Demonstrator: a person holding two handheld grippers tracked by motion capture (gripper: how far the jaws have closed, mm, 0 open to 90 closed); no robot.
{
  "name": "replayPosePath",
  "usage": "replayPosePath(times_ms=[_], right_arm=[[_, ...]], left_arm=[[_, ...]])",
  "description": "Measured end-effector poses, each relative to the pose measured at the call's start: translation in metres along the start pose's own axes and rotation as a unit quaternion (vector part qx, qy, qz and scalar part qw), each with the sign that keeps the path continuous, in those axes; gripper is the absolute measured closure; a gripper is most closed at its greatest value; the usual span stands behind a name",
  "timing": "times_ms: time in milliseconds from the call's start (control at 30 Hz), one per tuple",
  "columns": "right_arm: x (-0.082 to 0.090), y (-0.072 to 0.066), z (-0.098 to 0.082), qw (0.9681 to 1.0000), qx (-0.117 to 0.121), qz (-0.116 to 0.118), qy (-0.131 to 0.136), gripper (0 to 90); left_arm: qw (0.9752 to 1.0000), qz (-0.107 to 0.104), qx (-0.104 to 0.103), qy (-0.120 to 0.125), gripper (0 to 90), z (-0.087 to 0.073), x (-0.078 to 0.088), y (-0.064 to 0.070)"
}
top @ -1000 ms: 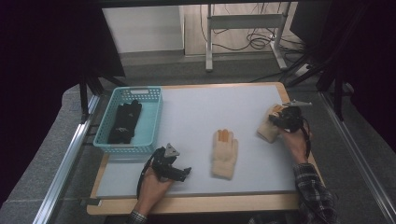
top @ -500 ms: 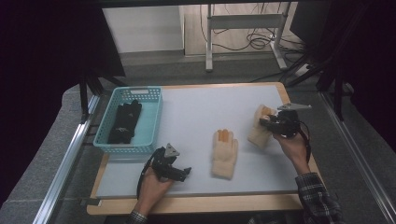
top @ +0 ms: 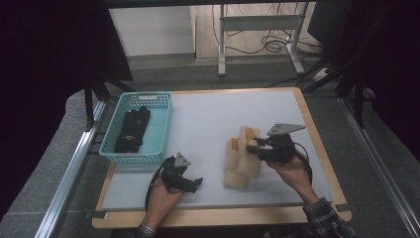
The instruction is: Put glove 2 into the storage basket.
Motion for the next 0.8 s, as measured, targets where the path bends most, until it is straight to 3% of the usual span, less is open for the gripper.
replayPosePath(times_ms=[100,200,433,567,667,800], right_arm=[[-0.016,-0.014,-0.008,0.9997,0.007,0.011,-0.021,56.8],[-0.031,-0.020,-0.016,0.9993,0.017,0.002,-0.034,56.6],[-0.054,-0.020,-0.033,0.9988,0.006,-0.026,-0.040,54.2],[-0.065,-0.017,-0.042,0.9983,-0.006,-0.032,-0.049,46.2],[-0.066,-0.017,-0.044,0.9985,-0.012,-0.026,-0.047,40.5],[-0.051,-0.012,-0.033,0.9992,-0.018,-0.021,-0.029,36.1]], left_arm=[[1.0000,0.000,0.000,0.000,1.1,0.000,0.000,0.000],[1.0000,0.000,0.000,0.000,1.1,0.000,0.000,0.000],[1.0000,-0.001,-0.002,-0.002,1.2,0.000,0.000,0.000],[1.0000,-0.001,-0.002,-0.002,1.1,0.000,0.000,0.000],[1.0000,-0.001,-0.002,-0.002,1.1,0.000,0.000,0.000],[1.0000,-0.001,-0.002,-0.002,1.1,0.000,0.000,0.000]])
Point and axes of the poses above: each handheld gripper's, and its own axes: x roughly backward along the jaws, z roughly out of its top, y roughly to its right, the point moved 2 cm from there along -x, roughly forward along the jaws, and after that the axes turned 15 degrees about -x, right-handed, at the moved point
